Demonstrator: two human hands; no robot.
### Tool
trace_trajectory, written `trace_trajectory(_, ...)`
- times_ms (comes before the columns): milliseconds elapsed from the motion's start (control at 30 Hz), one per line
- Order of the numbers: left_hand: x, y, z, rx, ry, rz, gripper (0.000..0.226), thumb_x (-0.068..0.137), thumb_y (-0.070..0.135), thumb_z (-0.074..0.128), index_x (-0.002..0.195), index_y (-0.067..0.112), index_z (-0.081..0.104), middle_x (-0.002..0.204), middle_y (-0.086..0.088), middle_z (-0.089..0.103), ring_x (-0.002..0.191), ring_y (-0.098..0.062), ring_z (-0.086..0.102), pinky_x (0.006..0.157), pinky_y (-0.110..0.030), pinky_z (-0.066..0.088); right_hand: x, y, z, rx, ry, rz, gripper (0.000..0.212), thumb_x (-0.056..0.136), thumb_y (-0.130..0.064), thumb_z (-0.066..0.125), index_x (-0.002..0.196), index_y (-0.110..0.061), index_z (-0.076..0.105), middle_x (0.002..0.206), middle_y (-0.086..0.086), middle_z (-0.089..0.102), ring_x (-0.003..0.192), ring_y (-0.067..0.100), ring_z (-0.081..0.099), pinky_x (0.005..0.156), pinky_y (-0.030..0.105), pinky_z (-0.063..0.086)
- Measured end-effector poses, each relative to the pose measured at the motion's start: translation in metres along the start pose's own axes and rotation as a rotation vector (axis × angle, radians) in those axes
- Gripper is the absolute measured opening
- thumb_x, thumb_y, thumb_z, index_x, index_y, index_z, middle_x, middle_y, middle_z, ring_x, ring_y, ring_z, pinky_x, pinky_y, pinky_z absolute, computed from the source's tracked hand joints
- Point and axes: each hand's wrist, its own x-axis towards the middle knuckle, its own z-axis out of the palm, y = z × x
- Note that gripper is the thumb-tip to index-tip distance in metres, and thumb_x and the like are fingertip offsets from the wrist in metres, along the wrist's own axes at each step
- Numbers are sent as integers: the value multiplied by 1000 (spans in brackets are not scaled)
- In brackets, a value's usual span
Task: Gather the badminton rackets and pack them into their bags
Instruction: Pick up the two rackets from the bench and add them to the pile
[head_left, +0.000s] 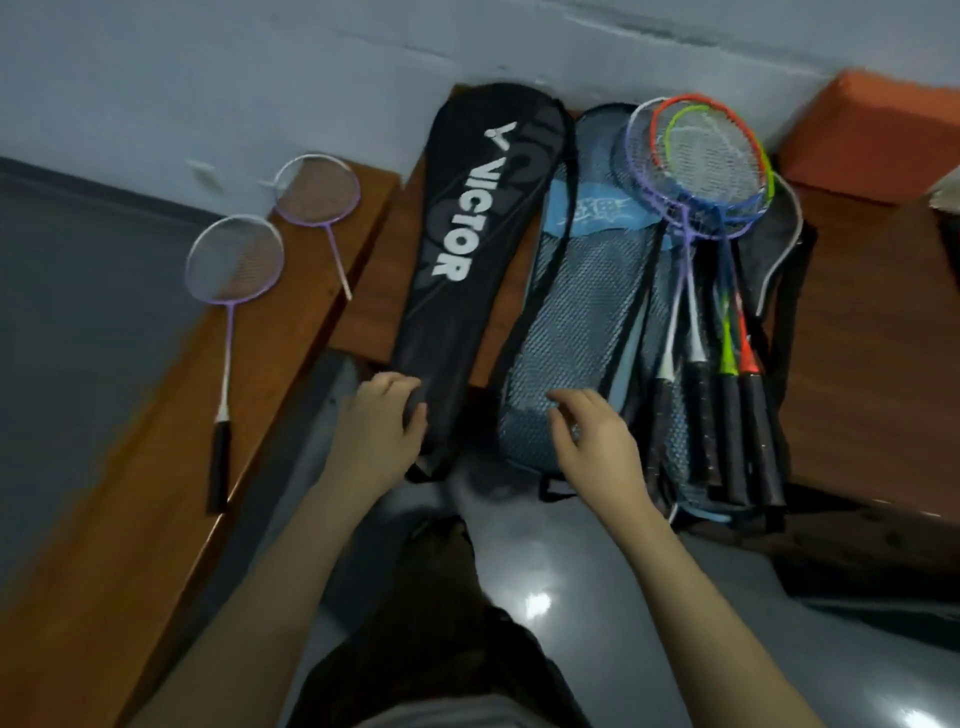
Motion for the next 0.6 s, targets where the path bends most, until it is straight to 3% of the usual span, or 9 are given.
trace_trajectory(167,-47,-102,-11,-112,-65,-300,30,90,19,54,116,4,57,118,-16,55,107,-33,53,93,-49,42,6,-58,72,45,-156,-37,25,92,-17,51,114,-11,62,105,6,63,93,23,60,76,30,47)
trace_trajectory(300,-57,-195,-22,-151,-126,-548,33,92,23,50,121,6,55,123,-16,53,109,-31,53,93,-42,42,27,-113,137,31,-300,-63,27,94,-17,49,119,-14,59,114,2,61,100,18,60,79,31,49)
trace_trajectory(500,-35,-303,-40,-112,-225,-667,33,91,27,48,118,11,54,116,-16,53,105,-34,51,90,-44,43,79,-177,236,-38,-469,-68,31,95,-16,46,124,-13,55,118,3,57,104,19,56,75,29,45)
trace_trajectory(600,-12,-339,-45,-150,-254,-690,36,89,28,48,121,12,54,118,-18,53,109,-35,50,92,-45,43,110,-191,274,-39,-545,11,32,94,-13,46,126,-11,53,119,6,55,106,22,56,81,37,48)
